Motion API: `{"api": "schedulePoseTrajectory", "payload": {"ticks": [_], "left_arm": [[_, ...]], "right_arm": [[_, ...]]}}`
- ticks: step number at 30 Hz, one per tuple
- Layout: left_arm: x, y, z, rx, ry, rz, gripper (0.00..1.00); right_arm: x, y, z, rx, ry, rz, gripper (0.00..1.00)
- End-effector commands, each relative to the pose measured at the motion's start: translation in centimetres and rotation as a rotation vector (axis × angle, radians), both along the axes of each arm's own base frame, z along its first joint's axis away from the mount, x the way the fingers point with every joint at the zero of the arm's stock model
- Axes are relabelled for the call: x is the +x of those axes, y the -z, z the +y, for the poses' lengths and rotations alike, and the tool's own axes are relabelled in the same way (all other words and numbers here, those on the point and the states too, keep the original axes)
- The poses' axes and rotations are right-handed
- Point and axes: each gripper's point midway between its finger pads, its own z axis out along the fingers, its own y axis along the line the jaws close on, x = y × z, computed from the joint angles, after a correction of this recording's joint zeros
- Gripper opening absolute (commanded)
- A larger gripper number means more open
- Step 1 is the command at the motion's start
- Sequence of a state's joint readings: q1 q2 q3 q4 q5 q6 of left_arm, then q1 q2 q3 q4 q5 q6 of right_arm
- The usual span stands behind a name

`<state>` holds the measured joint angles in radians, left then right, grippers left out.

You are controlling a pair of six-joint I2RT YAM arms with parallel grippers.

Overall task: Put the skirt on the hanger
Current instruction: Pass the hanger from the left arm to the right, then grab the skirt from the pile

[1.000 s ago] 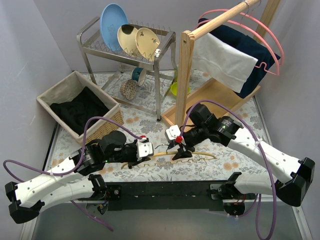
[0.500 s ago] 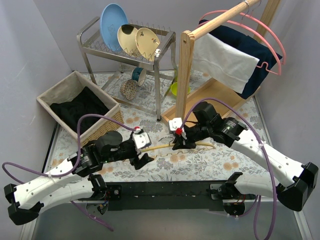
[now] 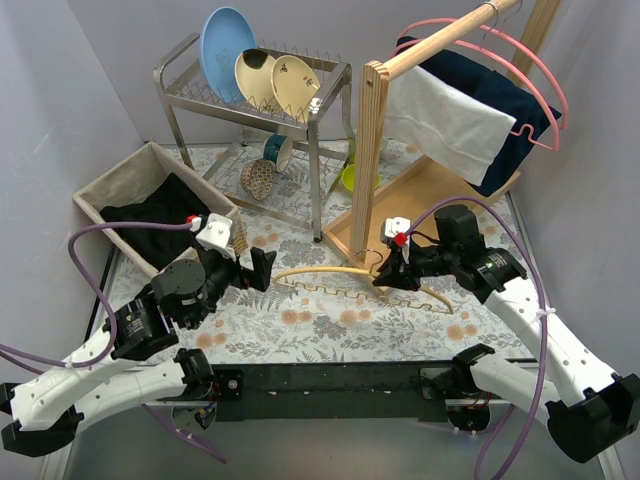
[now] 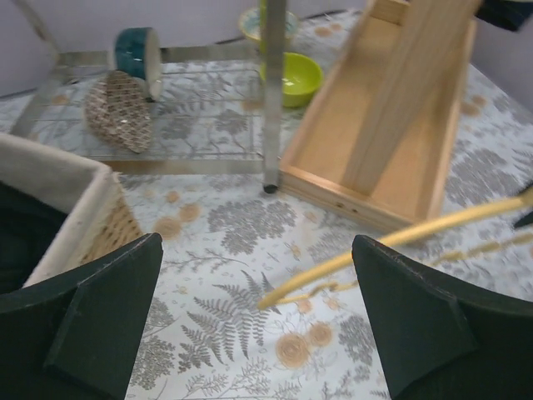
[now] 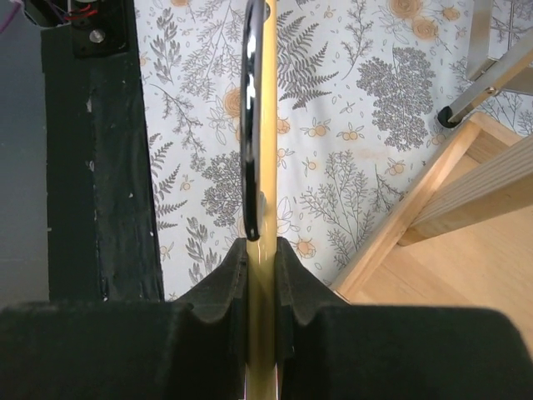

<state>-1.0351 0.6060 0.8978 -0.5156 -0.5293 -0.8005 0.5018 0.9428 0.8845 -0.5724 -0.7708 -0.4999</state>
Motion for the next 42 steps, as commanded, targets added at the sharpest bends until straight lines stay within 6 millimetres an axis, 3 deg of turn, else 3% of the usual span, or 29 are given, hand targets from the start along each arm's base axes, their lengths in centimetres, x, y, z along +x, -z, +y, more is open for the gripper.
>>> {"api": "schedulePoseTrajectory", "payload": {"ticks": [1, 3, 5, 6, 7, 8, 9, 10, 11, 12, 14, 15, 17, 18, 23, 25, 36, 39, 42], "left_arm": [[2.6, -3.5, 3.4, -0.075, -0.278, -0.086, 0.98], [3.5, -3.6, 2.5, -0.033, -0.284, -0.085, 0.98], [6.2, -2.8, 1.4, 0.043, -0.308, -0.041, 0.98], [7.5, -2.7, 1.9, 0.051, -0.333, -0.023, 0.98], [10.0, -2.7, 4.4, 0.029, -0.407, -0.005, 0.98], [11.5, -2.9, 5.6, -0.013, -0.439, 0.008, 0.98], [13.2, -3.3, 10.3, -0.065, -0.572, 0.003, 0.98], [14.1, -4.1, 12.1, -0.122, -0.604, -0.022, 0.98], [15.1, -3.4, 12.6, -0.197, -0.595, 0.018, 0.98], [16.1, -3.2, 16.8, -0.231, -0.705, 0.030, 0.98], [17.5, -1.4, 18.7, -0.355, -0.714, 0.124, 0.98], [18.8, 0.7, 21.6, -0.391, -0.771, 0.192, 0.96], [20.1, 2.5, 22.1, -0.467, -0.745, 0.286, 0.91], [21.2, 3.9, 23.3, -0.493, -0.774, 0.326, 0.86], [24.3, 7.9, 25.1, -0.488, -0.816, 0.432, 0.60], [25.8, 9.8, 25.1, -0.478, -0.795, 0.485, 0.56], [30.4, 18.4, 25.1, -0.440, -0.780, 0.625, 0.52], [31.1, 20.2, 24.8, -0.408, -0.792, 0.645, 0.45], [31.4, 20.8, 24.5, -0.405, -0.783, 0.654, 0.20]], "right_arm": [[-0.6, -1.8, 0.8, 0.090, -0.062, -0.028, 0.01], [-0.8, -1.9, 0.8, 0.097, -0.071, -0.022, 0.01], [-0.8, -1.8, 0.8, 0.098, -0.075, -0.016, 0.01], [-0.8, -1.8, 0.8, 0.099, -0.075, -0.019, 0.01], [-0.9, -1.8, 0.8, 0.102, -0.077, -0.019, 0.01], [-0.9, -1.9, 0.8, 0.104, -0.078, -0.020, 0.01], [-0.8, -1.9, 0.8, 0.106, -0.078, -0.022, 0.01], [-0.9, -2.0, 0.7, 0.108, -0.077, -0.026, 0.01], [-0.9, -2.0, 0.7, 0.108, -0.079, -0.029, 0.01], [-0.9, -2.1, 0.7, 0.111, -0.080, -0.035, 0.01], [-0.9, -2.2, 0.7, 0.122, -0.086, -0.042, 0.01], [-1.0, -2.1, 0.7, 0.125, -0.089, -0.040, 0.01], [-1.0, -2.0, 0.8, 0.136, -0.100, -0.033, 0.01], [-1.1, -1.7, 0.7, 0.138, -0.101, -0.026, 0.01], [-1.5, -1.4, 0.7, 0.149, -0.123, -0.022, 0.01], [-1.7, -1.4, 0.6, 0.151, -0.129, -0.025, 0.01], [-2.1, -0.9, 0.5, 0.153, -0.148, -0.019, 0.01], [-2.2, -1.0, 0.5, 0.159, -0.158, -0.019, 0.01], [-2.3, -0.9, 0.5, 0.158, -0.163, -0.013, 0.01]]}}
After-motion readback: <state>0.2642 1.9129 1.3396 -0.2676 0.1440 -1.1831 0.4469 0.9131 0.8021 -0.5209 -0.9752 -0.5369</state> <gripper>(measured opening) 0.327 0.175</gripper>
